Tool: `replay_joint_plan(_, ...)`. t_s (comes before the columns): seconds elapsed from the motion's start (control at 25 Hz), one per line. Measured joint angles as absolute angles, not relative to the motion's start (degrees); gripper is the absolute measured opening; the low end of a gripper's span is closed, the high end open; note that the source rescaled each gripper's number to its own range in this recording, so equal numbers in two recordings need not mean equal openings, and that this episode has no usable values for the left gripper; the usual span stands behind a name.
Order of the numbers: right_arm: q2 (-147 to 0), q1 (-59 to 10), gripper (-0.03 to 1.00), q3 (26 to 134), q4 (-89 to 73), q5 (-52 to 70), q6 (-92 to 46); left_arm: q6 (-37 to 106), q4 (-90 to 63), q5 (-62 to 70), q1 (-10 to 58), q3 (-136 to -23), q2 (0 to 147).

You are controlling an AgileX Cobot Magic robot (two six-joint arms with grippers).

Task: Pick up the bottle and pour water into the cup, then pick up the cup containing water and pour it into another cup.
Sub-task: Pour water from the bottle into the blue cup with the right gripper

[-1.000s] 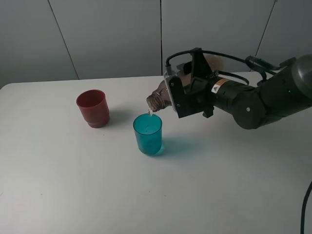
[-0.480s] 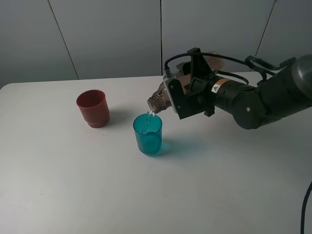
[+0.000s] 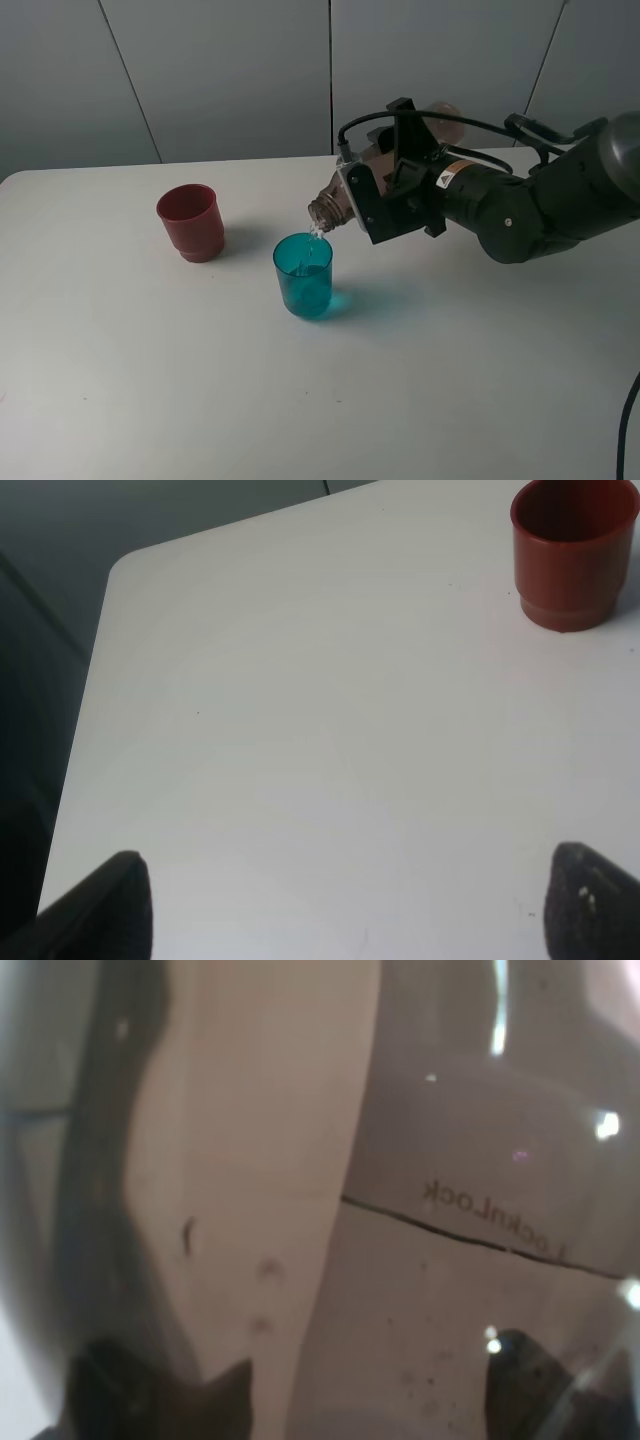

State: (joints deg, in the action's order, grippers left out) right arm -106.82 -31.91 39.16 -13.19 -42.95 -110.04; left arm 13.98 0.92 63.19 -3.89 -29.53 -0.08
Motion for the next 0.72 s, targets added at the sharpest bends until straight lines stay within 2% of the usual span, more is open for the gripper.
replay_joint_plan(0.72,-106.82,-31.91,0.05,39.25,-12.55,-44.28,-114.73,13.98,0.92,63.19,-3.89,-29.53,-0.08)
